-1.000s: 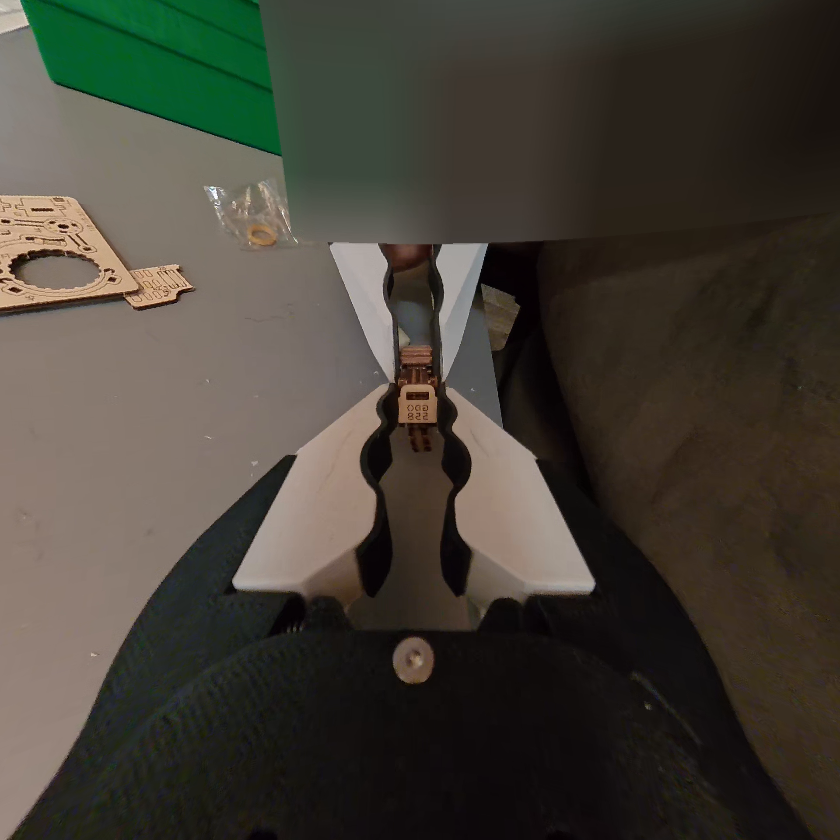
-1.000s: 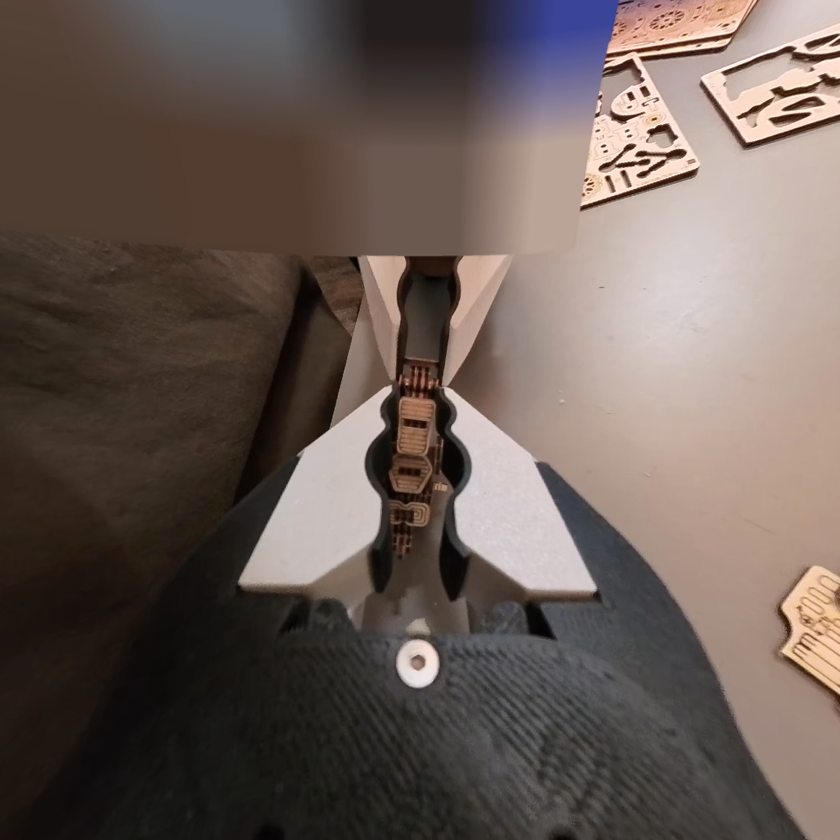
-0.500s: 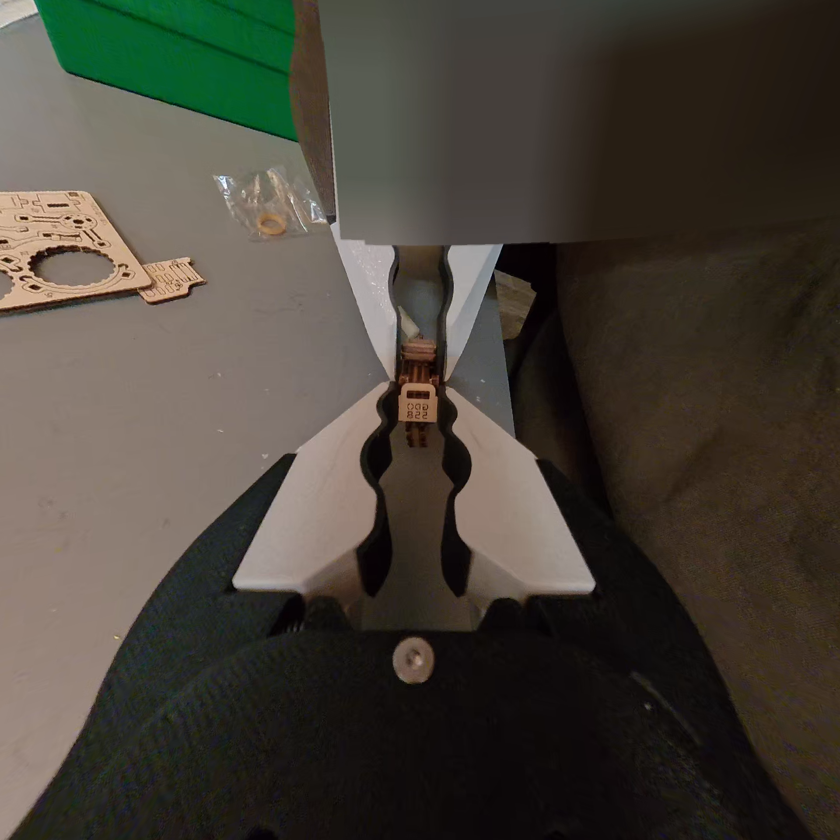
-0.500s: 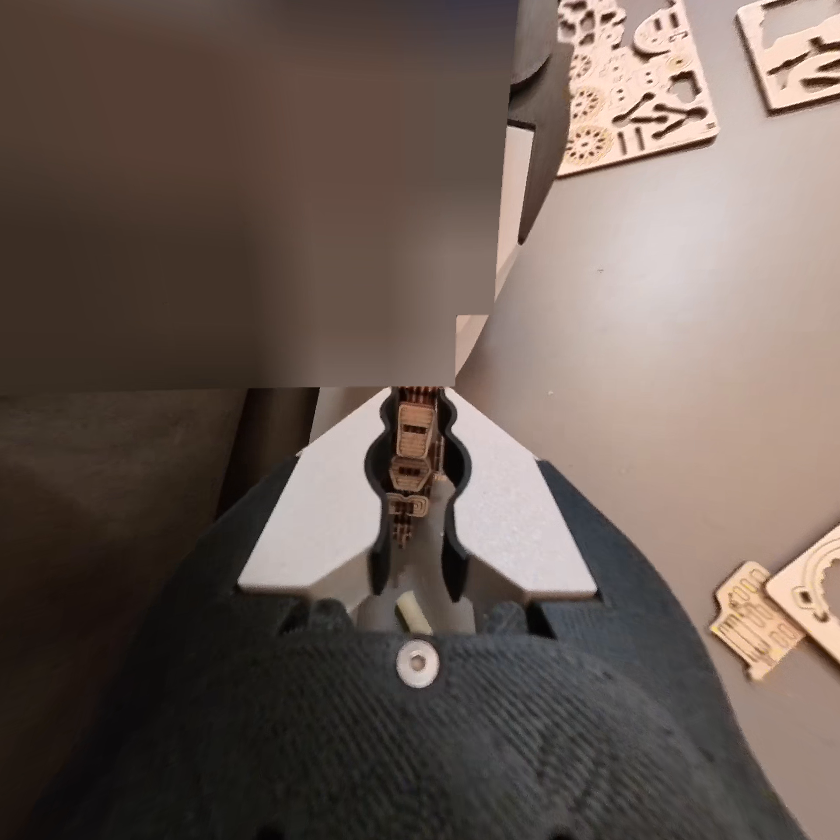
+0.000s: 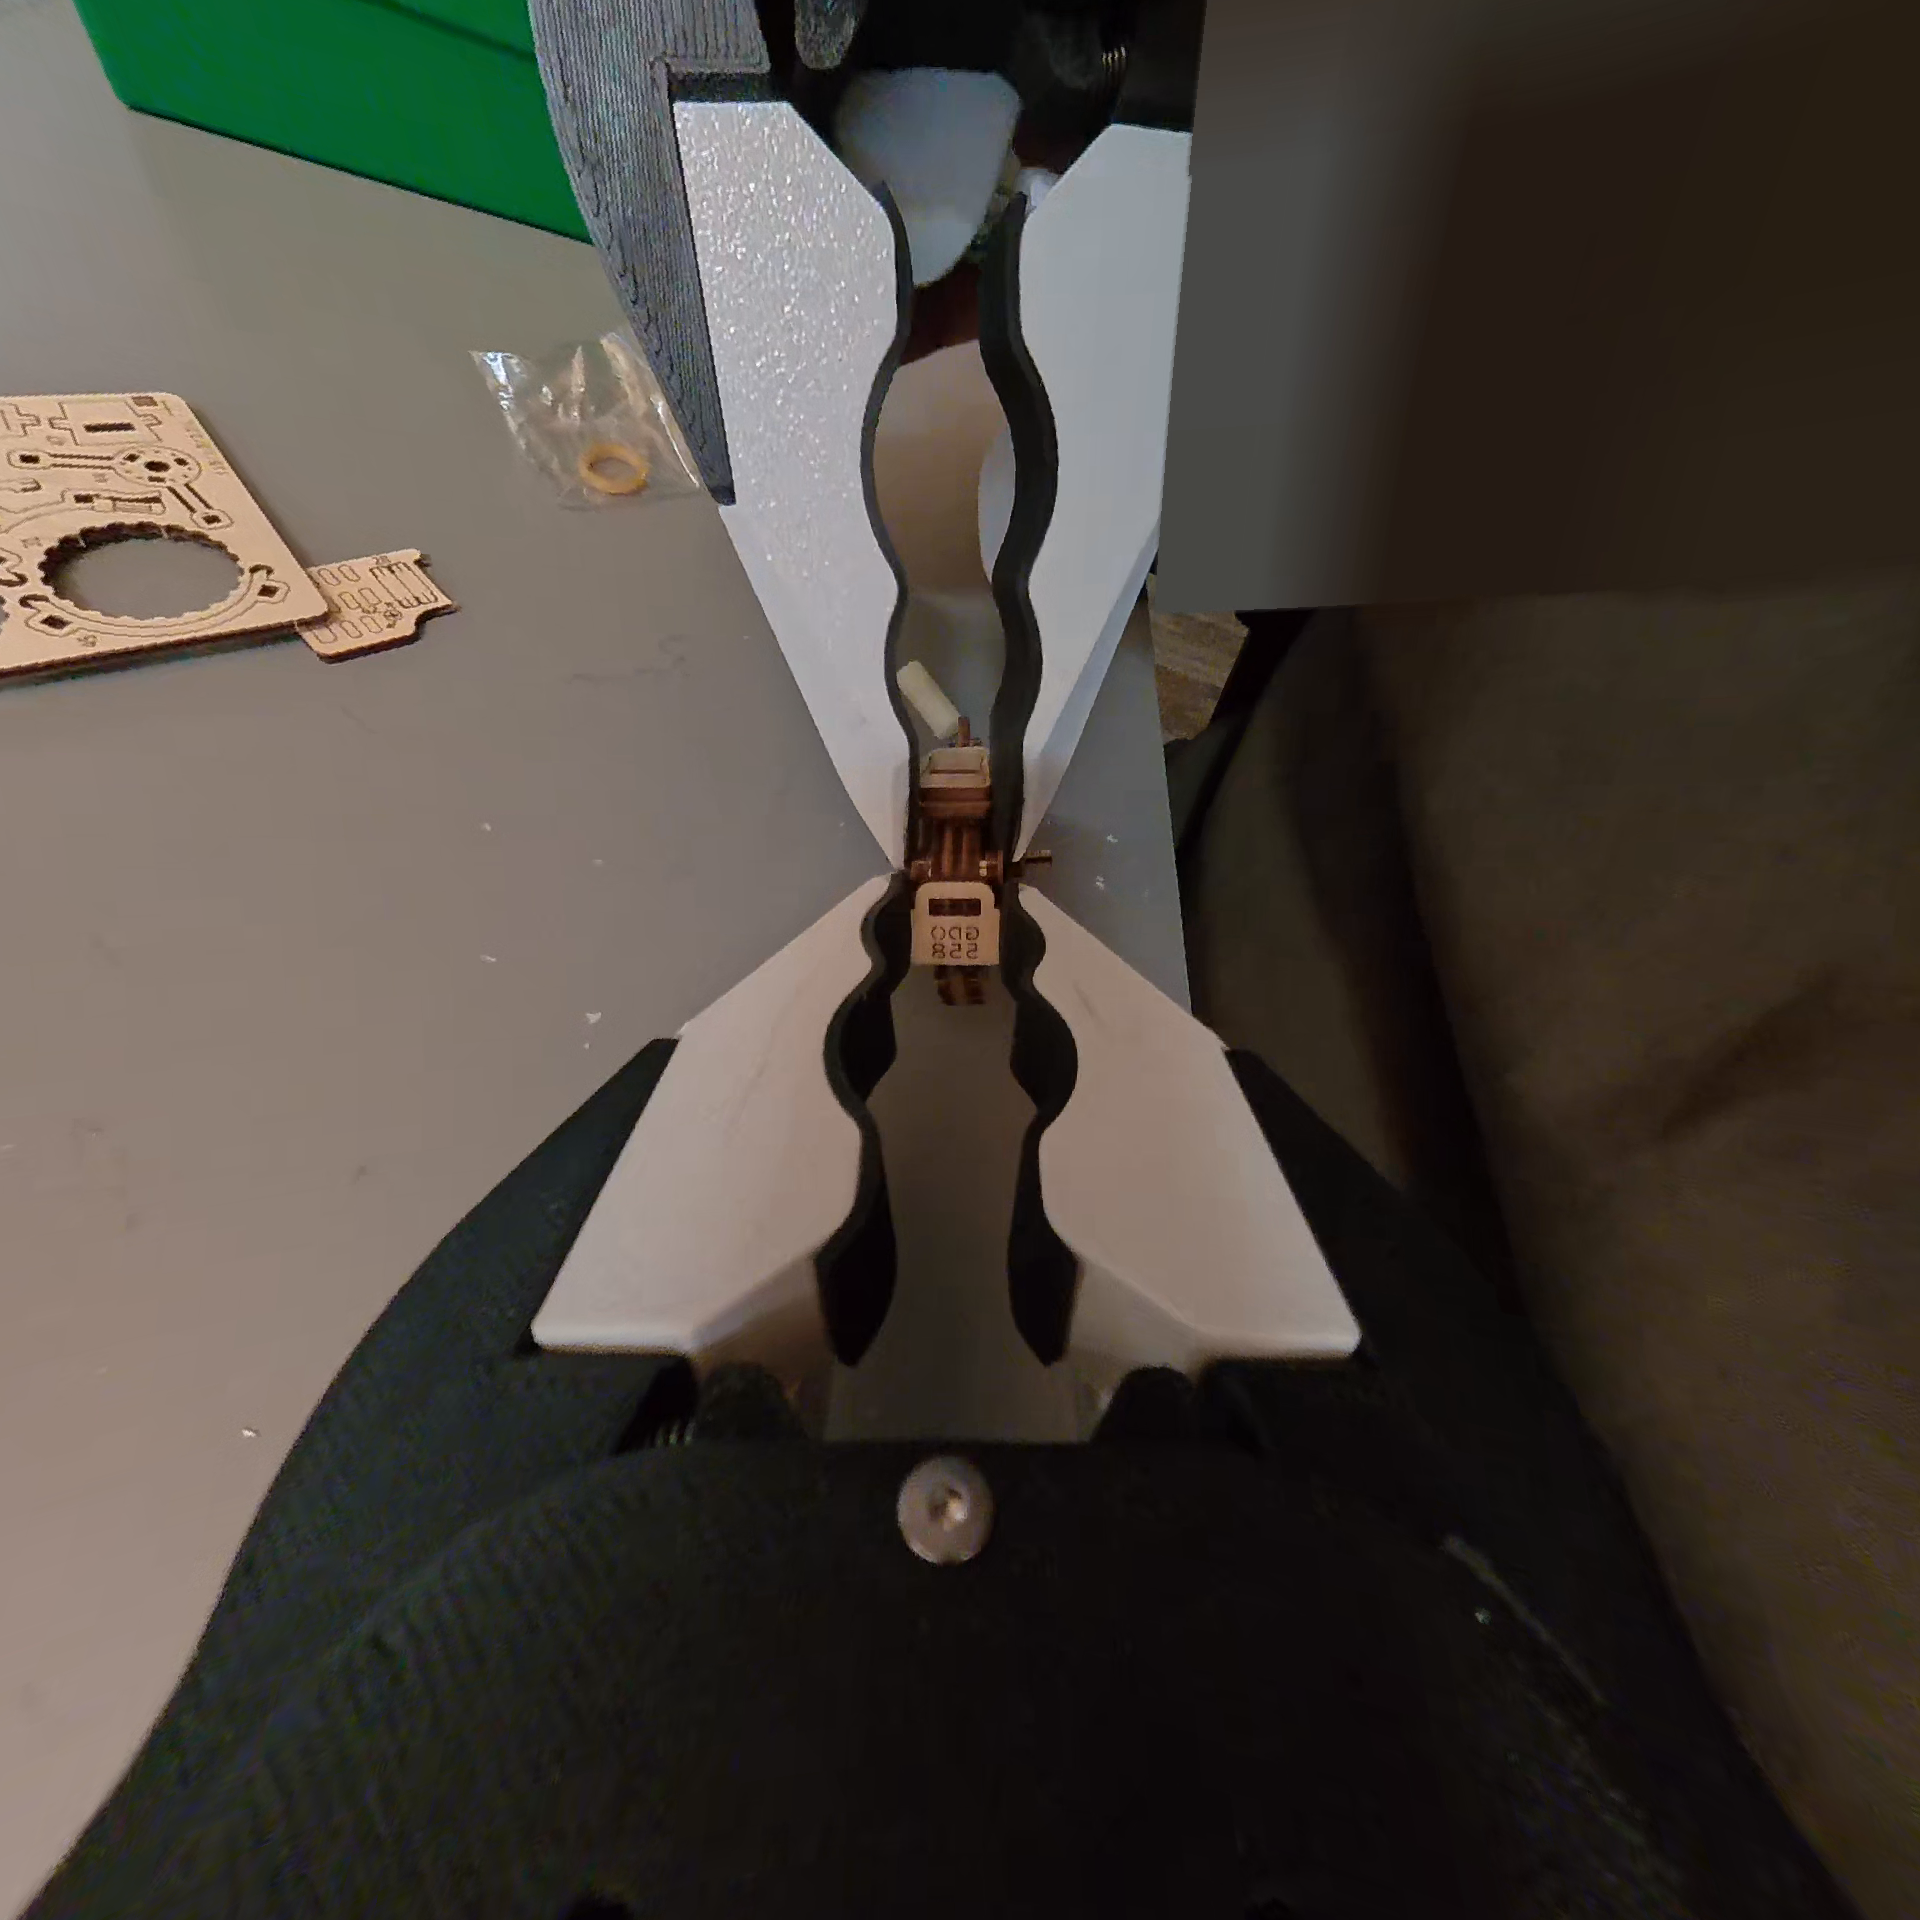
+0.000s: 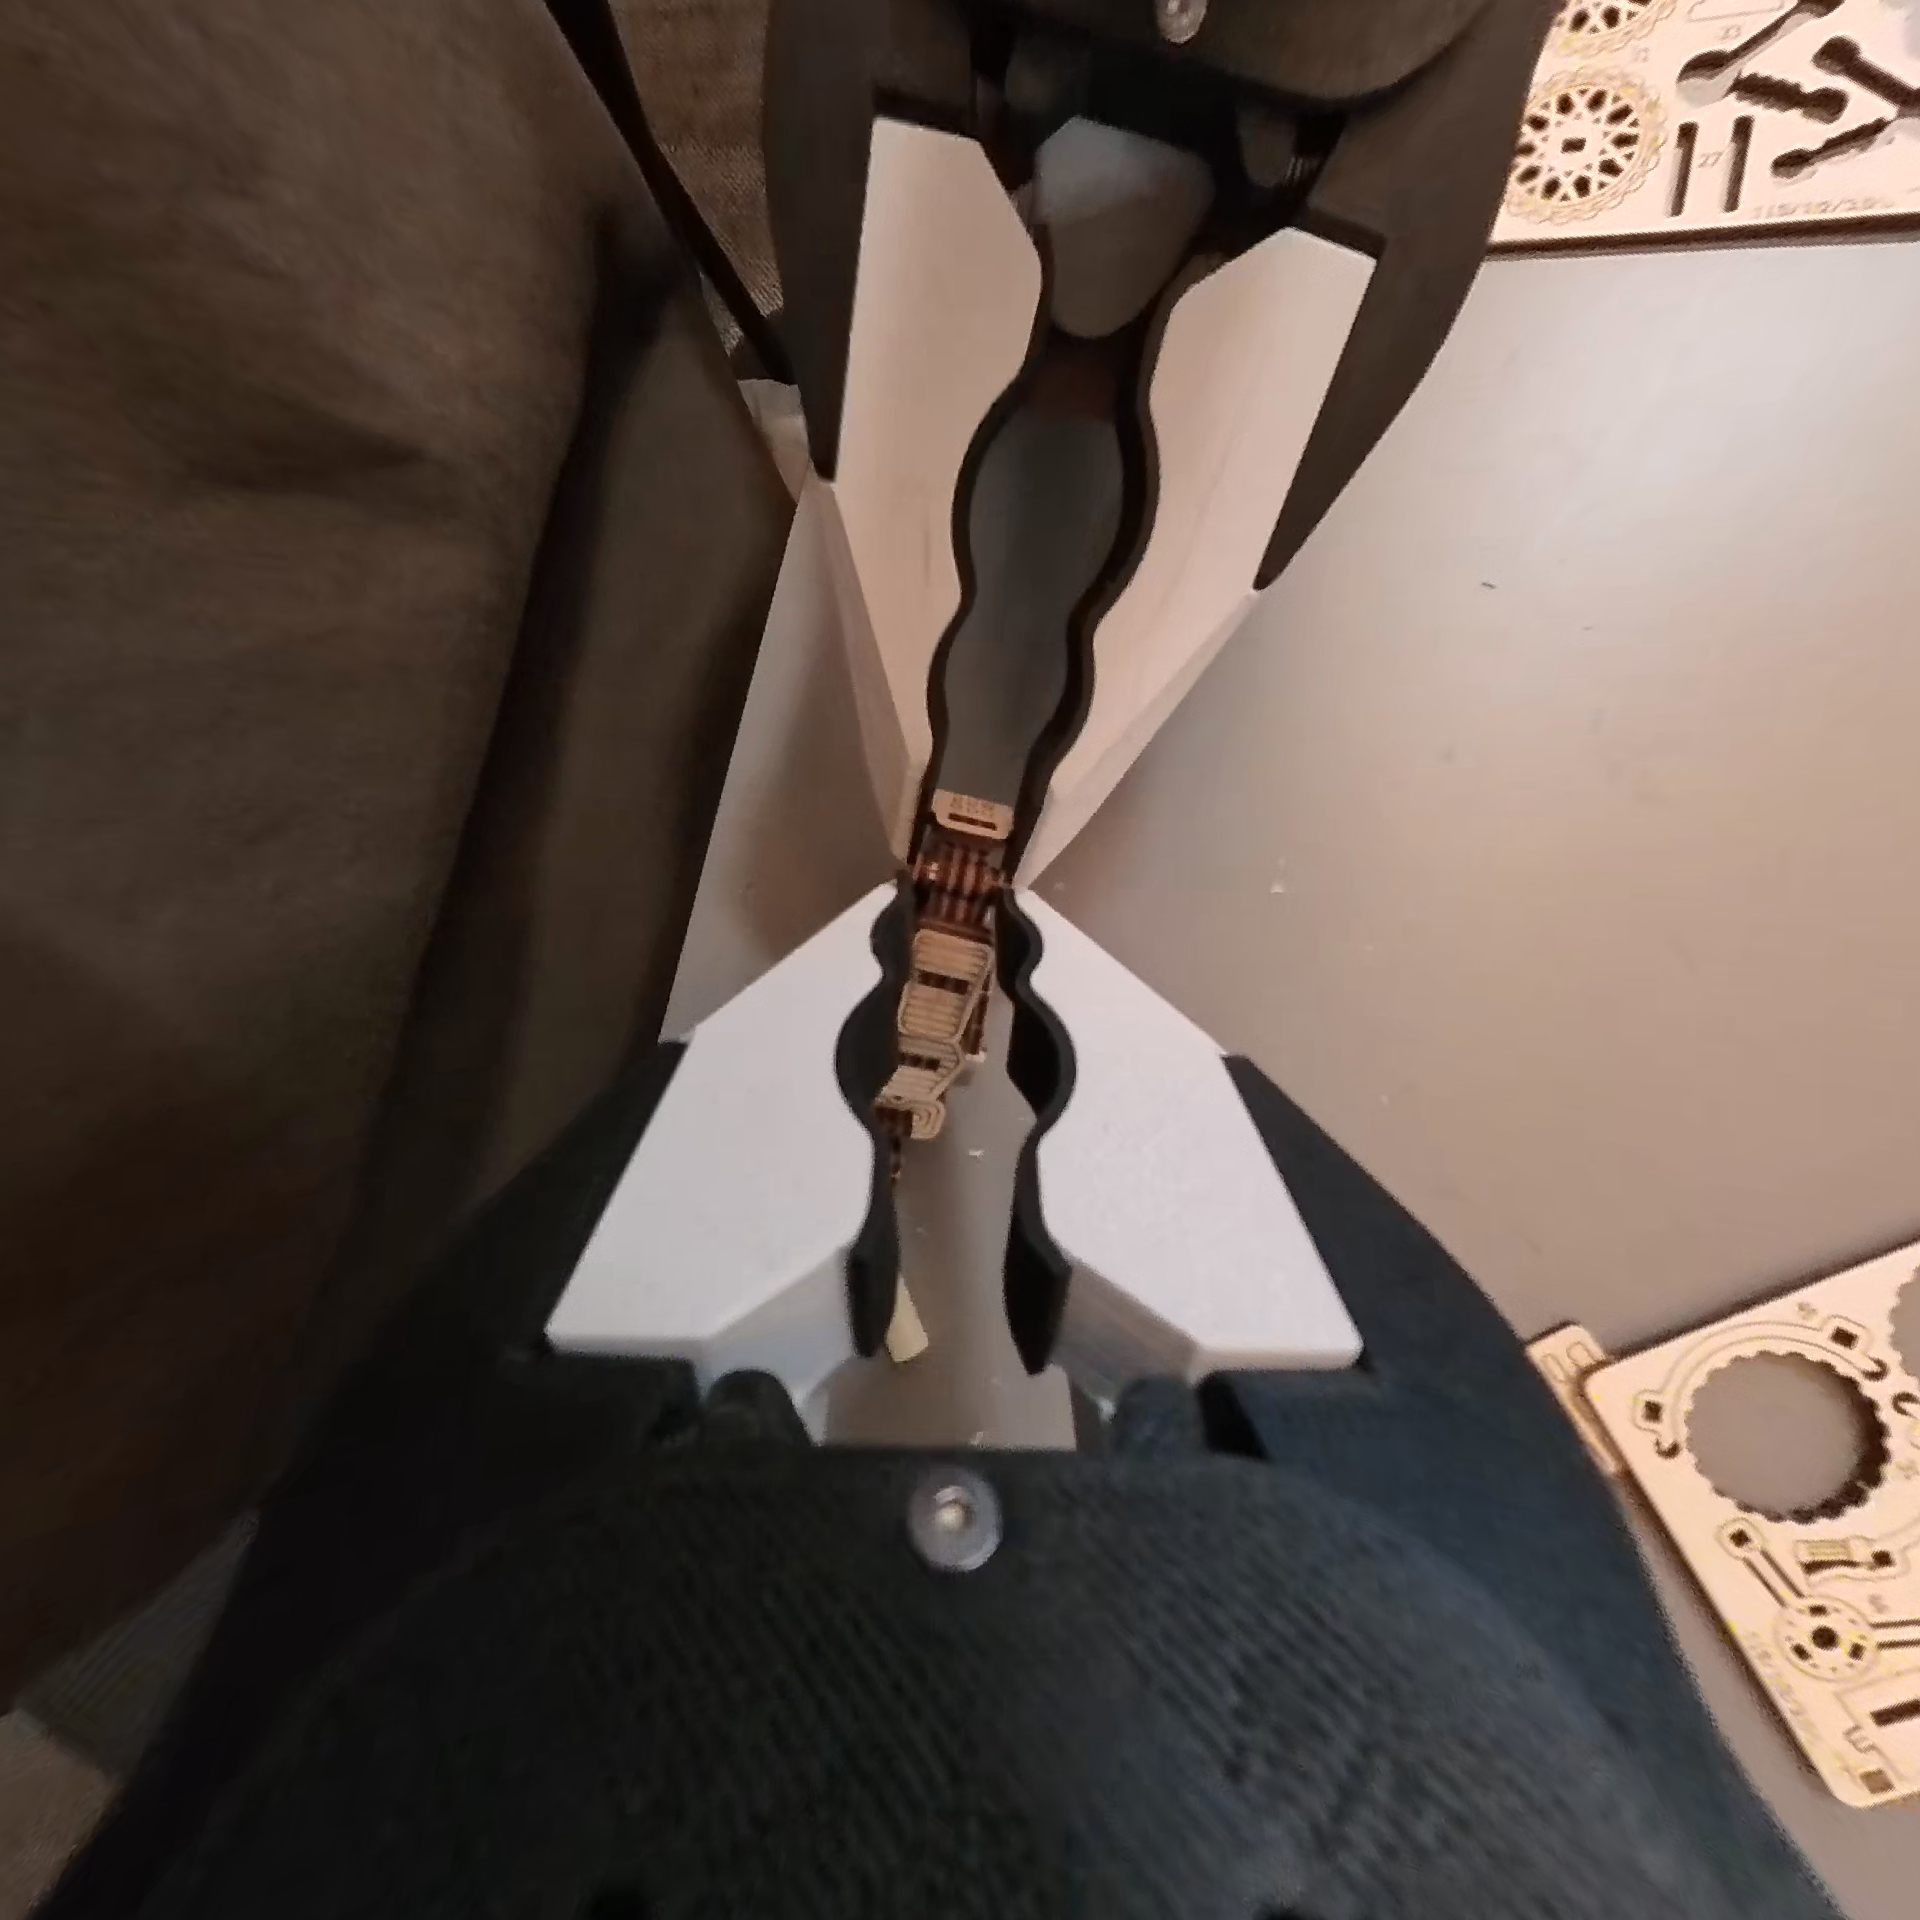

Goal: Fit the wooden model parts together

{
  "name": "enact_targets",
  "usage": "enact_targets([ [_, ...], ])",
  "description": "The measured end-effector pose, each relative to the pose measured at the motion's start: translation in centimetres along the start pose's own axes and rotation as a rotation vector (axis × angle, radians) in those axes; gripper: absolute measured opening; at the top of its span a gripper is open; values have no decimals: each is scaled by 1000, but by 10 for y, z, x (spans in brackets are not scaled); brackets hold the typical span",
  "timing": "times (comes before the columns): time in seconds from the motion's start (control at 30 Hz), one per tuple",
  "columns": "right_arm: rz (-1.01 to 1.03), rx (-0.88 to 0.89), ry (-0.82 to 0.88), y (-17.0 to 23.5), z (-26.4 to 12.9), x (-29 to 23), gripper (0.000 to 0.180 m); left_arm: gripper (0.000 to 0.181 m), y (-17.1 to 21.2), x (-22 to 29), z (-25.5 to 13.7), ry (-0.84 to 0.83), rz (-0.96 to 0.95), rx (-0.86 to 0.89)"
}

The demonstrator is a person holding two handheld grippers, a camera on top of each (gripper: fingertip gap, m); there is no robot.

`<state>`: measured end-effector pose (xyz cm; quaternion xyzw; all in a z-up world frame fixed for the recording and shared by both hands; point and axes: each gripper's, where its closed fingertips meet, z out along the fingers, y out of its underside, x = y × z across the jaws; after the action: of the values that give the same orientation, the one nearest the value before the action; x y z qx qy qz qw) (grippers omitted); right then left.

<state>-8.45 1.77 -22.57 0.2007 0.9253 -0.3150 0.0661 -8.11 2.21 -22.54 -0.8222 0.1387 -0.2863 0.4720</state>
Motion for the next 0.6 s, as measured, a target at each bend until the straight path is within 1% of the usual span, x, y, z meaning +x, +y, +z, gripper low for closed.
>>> enact_targets([
  [0.3,11,-36,-5,2,0,1,13,14,-1,-2,2,-17,-5,8],
  [0.4,37,-1,54,1,-8,10,13,16,-11,-10,-2,-55,-49,78],
  [0.43,52,27,69,-1,-11,13,13,20,-16,-12,-4,-61,-65,108],
  [0.5,87,97,99,-6,-19,18,13,39,-21,-17,-10,-65,-102,152],
  [0.6,156,222,160,-11,-32,30,13,50,-25,-23,-20,-50,-167,213],
])
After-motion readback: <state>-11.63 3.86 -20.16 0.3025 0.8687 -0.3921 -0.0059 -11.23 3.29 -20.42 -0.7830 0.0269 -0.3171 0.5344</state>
